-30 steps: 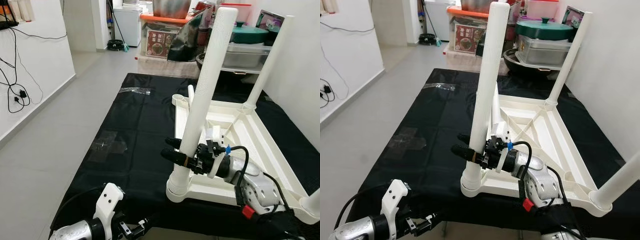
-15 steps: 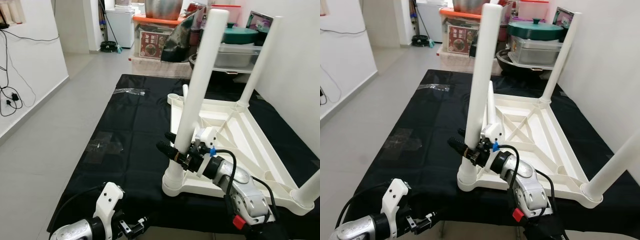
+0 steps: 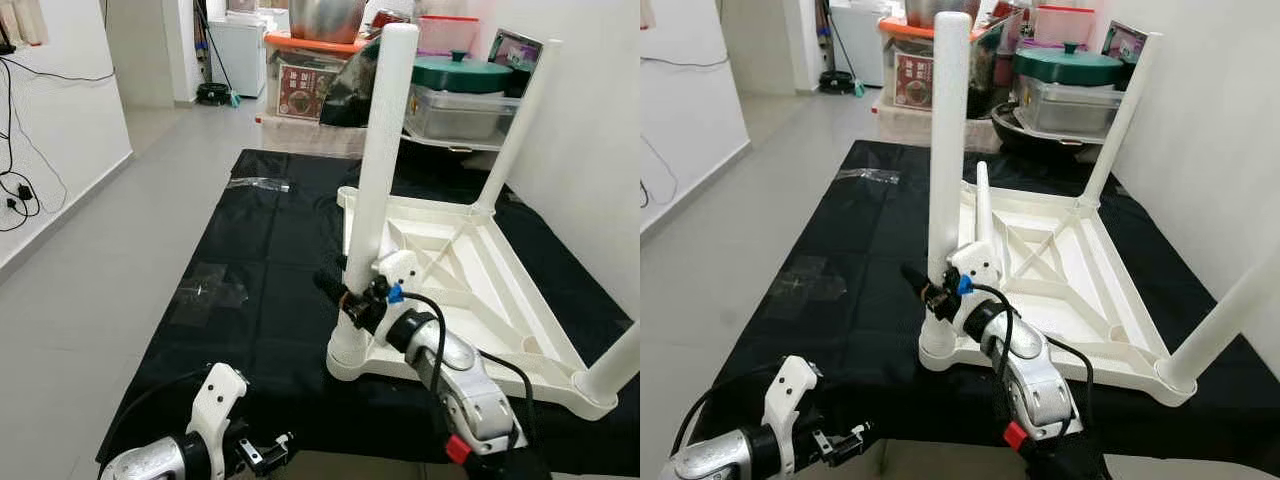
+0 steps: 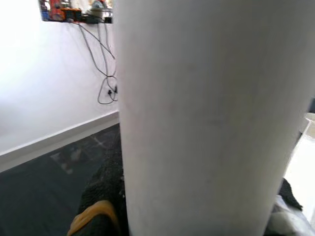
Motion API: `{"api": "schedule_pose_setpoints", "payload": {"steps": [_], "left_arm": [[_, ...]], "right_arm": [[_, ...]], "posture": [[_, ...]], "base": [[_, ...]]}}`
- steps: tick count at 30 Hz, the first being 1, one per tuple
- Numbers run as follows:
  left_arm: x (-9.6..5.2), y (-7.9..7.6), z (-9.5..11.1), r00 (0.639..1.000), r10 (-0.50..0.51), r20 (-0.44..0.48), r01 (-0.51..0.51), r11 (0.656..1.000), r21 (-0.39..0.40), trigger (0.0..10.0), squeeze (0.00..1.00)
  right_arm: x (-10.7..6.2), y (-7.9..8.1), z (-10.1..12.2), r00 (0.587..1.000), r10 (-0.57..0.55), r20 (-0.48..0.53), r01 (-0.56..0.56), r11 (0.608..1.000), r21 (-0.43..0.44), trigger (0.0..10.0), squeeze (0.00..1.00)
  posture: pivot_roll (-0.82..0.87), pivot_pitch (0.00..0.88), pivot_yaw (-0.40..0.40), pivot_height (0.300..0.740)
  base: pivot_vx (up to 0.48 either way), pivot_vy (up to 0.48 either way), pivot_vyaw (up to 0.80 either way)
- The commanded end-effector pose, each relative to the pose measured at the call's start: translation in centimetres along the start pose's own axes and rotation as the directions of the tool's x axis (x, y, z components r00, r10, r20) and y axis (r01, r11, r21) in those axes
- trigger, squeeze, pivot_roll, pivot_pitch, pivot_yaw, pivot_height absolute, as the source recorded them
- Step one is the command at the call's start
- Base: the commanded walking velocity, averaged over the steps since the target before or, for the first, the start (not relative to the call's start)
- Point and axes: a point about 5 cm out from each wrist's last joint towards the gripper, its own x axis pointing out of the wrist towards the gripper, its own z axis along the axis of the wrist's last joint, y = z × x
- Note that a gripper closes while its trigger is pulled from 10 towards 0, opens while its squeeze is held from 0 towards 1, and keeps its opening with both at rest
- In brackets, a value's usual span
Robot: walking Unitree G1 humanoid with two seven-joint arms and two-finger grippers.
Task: Building children table
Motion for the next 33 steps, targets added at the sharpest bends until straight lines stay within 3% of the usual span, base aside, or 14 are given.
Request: {"api": "schedule_pose_setpoints", "payload": {"steps": [1, 7, 12, 18, 24, 26, 27, 28, 33], "left_arm": [[0.3, 0.0, -0.3, 1.0, -0.001, -0.005, 0.001, 1.0, -0.007, 10.0, 0.0], [0.4, 0.0, -0.3, 1.0, 0.002, -0.004, -0.002, 1.0, -0.005, 10.0, 0.0], [0.5, 0.1, -0.3, 1.0, 0.006, -0.002, -0.006, 1.0, 0.001, 10.0, 0.0], [0.4, 0.2, -0.3, 1.0, 0.008, -0.001, -0.008, 1.0, 0.002, 10.0, 0.0], [0.4, 0.2, -0.3, 1.0, 0.011, -0.003, -0.011, 1.0, 0.007, 10.0, 0.0], [0.4, 0.2, -0.3, 1.0, 0.011, -0.003, -0.011, 1.0, 0.007, 10.0, 0.0], [0.5, 0.3, -0.3, 1.0, 0.014, -0.005, -0.014, 1.0, 0.013, 10.0, 0.0], [0.5, 0.4, -0.3, 1.0, 0.015, -0.006, -0.015, 1.0, 0.015, 10.0, 0.0], [0.6, 0.4, -0.2, 1.0, 0.018, -0.006, -0.018, 1.0, 0.019, 10.0, 0.0]], "right_arm": [[-1.0, -1.9, -2.6, 0.98, -0.134, -0.151, 0.135, 0.991, -0.001, 10.0, 0.0], [-1.0, -3.0, -3.4, 0.935, -0.277, -0.22, 0.291, 0.956, 0.033, 10.0, 0.0], [-1.2, -4.1, -3.4, 0.868, -0.45, -0.208, 0.462, 0.887, 0.011, 10.0, 0.0], [-1.3, -4.1, -3.1, 0.854, -0.485, -0.186, 0.498, 0.867, 0.027, 10.0, 0.0], [-2.0, -4.9, -3.3, 0.79, -0.582, -0.193, 0.597, 0.802, 0.022, 10.0, 0.0], [-2.0, -4.9, -3.3, 0.79, -0.582, -0.193, 0.597, 0.802, 0.022, 10.0, 0.0], [-2.6, -5.9, -3.5, 0.727, -0.656, -0.205, 0.674, 0.738, 0.03, 10.0, 0.0], [-2.7, -6.2, -3.6, 0.706, -0.677, -0.21, 0.697, 0.716, 0.033, 10.0, 0.0], [-2.9, -6.7, -3.7, 0.679, -0.702, -0.213, 0.725, 0.688, 0.043, 10.0, 0.0]], "posture": [[0.07, 0.0, -0.106, 0.74], [0.07, 0.0, -0.109, 0.74], [0.08, 0.0, -0.11, 0.74], [0.07, 0.0, -0.107, 0.74], [0.07, 0.0, -0.103, 0.74], [0.07, 0.0, -0.103, 0.74], [0.07, 0.0, -0.1, 0.74], [0.07, 0.0, -0.1, 0.74], [0.07, 0.0, -0.1, 0.74]], "base": [[0.0, 0.0, 0.0], [0.0, 0.0, 0.0], [0.0, 0.0, 0.0], [0.0, 0.0, 0.0], [0.0, 0.0, 0.0], [0.0, 0.0, 0.0], [0.0, 0.0, 0.0], [0.0, 0.0, 0.0], [0.0, 0.0, 0.0]]}}
